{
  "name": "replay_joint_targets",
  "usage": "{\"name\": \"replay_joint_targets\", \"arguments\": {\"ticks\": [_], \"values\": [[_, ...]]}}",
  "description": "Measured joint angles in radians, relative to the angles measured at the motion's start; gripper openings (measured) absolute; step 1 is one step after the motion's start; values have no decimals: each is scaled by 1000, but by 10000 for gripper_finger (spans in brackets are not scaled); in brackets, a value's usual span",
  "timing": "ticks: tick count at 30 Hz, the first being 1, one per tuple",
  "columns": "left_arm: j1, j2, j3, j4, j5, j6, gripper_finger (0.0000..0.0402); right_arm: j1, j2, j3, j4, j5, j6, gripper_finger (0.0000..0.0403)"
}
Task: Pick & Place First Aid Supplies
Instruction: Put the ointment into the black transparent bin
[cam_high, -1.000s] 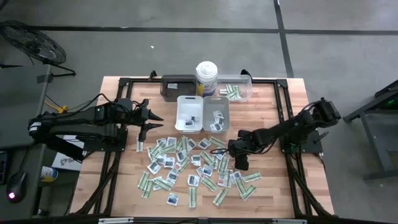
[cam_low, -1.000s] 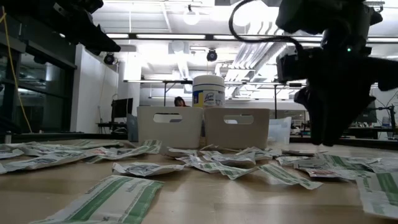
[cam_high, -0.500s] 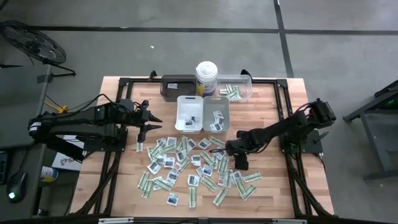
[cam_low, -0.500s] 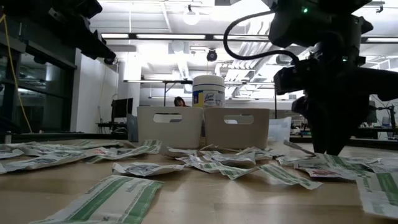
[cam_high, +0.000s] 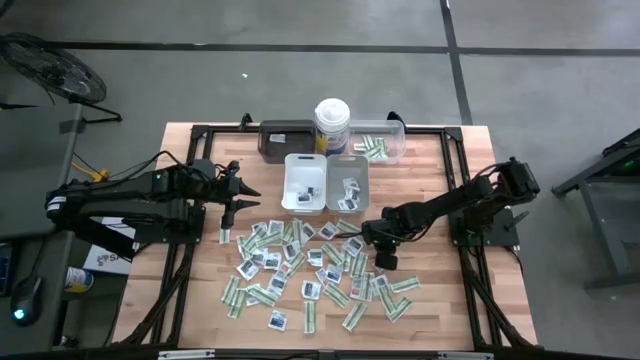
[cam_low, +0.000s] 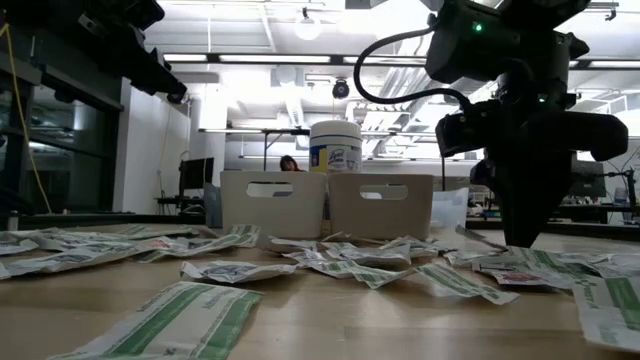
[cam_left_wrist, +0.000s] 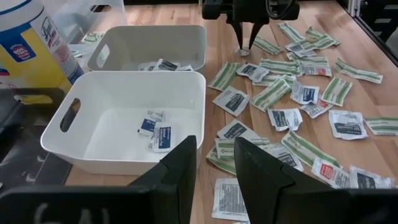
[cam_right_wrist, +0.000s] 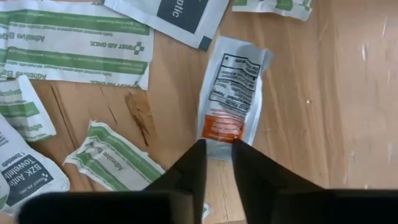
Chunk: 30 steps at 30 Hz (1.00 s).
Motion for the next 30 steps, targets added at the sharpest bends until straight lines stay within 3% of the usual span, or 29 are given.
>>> {"name": "replay_joint_targets", "arguments": {"ticks": [5,18,22,30], "values": [[0,0,0,0,-1,0,106,0,0,-1,1,-6,32,7],[0,0,0,0,-1,15,106,2,2,-2,2,-1,65,8],[0,0,0,0,-1,18,106,2,2,-3,15,-7,45,33],[0,0,0,-5,-1,20,106,-1,2,-3,34,-64,43,141]]}}
